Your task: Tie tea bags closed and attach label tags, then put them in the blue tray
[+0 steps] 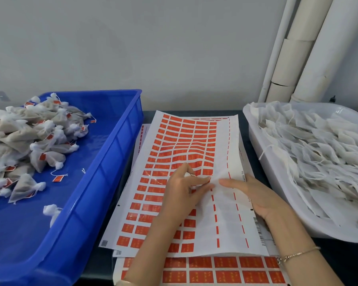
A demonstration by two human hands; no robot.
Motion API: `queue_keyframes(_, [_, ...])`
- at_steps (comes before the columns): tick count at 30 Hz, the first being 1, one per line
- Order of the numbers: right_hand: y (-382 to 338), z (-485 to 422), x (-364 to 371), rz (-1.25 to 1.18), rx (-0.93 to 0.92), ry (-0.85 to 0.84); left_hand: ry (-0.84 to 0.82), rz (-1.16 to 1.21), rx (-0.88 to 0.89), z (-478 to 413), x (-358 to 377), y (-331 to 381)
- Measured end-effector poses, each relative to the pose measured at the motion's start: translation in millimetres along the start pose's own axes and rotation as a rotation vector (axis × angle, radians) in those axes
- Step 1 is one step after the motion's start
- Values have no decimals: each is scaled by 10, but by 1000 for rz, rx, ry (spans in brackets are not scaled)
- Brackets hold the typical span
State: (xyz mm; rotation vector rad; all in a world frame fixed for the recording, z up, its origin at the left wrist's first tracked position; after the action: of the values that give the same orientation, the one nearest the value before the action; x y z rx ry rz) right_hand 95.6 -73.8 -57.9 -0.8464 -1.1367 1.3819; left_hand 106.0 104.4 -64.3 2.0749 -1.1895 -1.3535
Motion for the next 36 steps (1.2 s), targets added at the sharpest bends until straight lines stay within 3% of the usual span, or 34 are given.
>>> queue_keyframes(14, [3,-24,-36,0,13,15,-25,110,-176,-25,39,-73])
queue_keyframes(24, [6,-32,-37,4,20,49,46,165,-256,-39,-7,-61])
queue_keyframes(31, [43,-65,-56,28,33,66,162,154,-342,-47,-58,-79])
queue_keyframes(36, [23,-83,-57,176,-28,157,307,96,-408,-39,-117,-134])
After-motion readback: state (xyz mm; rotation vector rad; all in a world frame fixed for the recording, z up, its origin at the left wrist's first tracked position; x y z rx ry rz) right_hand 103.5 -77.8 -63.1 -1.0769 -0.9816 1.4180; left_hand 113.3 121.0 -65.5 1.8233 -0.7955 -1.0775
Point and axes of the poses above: each hand's wrist, its own z-axis away from the middle knuckle, its own x-axis out of the palm, y = z × x, the point moved 3 cm from there along -z, towards the middle knuckle, and after that the axes turned 2 degrees about -x, right-handed, at the moved point
